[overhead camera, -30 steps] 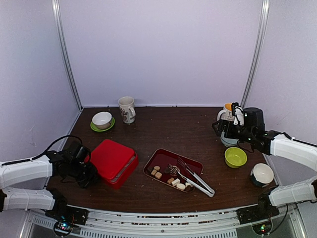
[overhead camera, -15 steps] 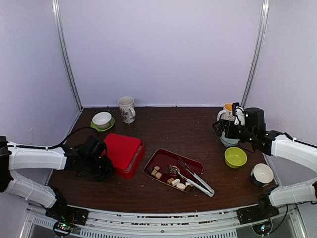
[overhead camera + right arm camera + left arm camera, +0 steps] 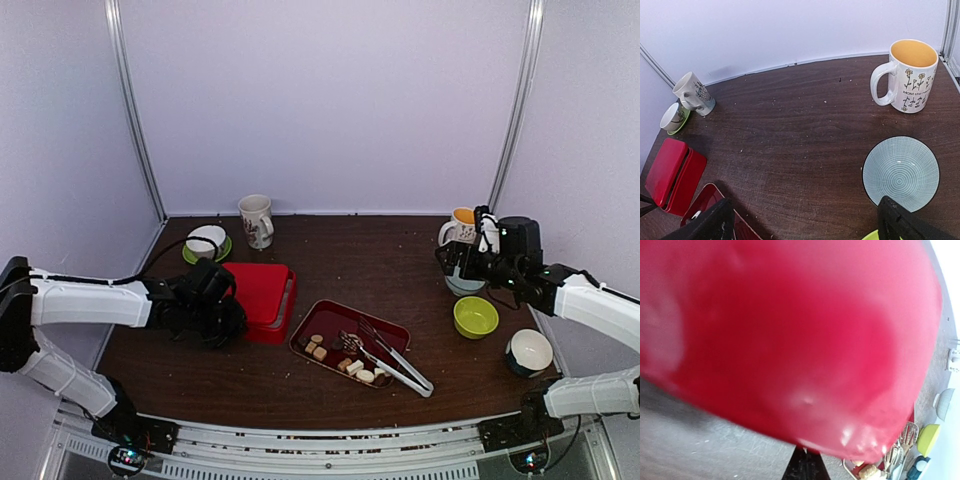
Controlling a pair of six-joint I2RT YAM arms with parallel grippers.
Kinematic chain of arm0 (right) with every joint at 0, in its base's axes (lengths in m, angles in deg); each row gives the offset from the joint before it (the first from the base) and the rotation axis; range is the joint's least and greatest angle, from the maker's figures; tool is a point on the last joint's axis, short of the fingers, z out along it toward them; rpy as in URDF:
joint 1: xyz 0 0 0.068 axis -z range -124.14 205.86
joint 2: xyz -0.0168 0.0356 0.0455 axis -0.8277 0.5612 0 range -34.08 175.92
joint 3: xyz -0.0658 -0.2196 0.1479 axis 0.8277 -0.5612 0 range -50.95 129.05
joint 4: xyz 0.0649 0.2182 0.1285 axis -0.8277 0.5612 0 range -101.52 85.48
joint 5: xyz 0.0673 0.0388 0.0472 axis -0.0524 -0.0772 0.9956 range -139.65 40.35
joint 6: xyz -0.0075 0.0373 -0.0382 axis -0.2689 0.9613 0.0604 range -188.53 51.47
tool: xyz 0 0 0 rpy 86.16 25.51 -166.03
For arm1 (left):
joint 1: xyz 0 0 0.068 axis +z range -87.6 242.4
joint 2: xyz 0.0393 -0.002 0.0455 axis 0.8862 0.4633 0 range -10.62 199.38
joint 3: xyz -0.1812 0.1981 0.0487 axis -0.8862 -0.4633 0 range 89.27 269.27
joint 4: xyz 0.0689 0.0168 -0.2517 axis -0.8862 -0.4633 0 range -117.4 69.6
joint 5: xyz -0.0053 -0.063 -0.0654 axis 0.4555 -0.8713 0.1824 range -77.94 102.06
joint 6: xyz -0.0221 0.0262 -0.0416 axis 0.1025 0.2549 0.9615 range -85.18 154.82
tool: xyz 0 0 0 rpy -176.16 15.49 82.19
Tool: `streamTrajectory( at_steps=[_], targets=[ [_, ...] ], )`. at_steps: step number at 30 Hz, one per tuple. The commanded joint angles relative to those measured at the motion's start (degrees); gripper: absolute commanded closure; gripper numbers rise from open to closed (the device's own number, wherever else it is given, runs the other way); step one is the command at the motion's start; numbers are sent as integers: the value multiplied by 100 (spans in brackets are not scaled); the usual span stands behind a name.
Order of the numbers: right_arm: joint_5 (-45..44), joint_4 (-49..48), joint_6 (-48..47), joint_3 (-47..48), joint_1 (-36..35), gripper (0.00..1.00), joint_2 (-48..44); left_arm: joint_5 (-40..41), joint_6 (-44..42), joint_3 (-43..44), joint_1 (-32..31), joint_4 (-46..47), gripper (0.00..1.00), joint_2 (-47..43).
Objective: Pack the chocolate
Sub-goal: Move the packing box to the center of the board.
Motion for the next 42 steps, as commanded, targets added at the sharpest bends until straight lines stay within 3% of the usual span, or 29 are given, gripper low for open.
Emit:
streamTrajectory(
  at_steps=[1, 4, 6, 13, 17, 23, 27, 29, 36, 42],
  targets=[
    [37, -139, 62, 9, -30, 0, 40, 692, -528, 366, -88, -822, 95, -536],
    [97, -190, 78, 46, -25, 0, 129, 620, -973, 374, -86, -1039, 92, -749],
    [138, -190, 81, 108, -24, 0, 191, 542, -1729, 307, -86, -884, 89, -957],
    [122, -139, 7, 255, -29, 0, 272, 272, -3201, -60, -35, -520, 89, -2203],
    [113, -131, -12, 309, -30, 0, 313, -244, -3929, 309, 645, -1059, 86, -2239],
    [337, -190, 83, 366, -30, 0, 406, -1064, -4808, 577, 1802, -1204, 60, -2138],
    [425, -310, 173, 346, -30, 0, 456, -1559, -5009, 500, 2554, -751, 15, -1933],
    [442, -346, 193, 349, -29, 0, 502, -1676, -5101, 438, 2790, -329, 3, -1702],
    [499, -253, 188, 443, -30, 0, 556, -2226, -5322, 338, 3075, 811, 2, -761],
    [522, -272, 227, 416, -27, 0, 556, -2289, -5499, 437, 3114, 988, 2, -91]
  ],
)
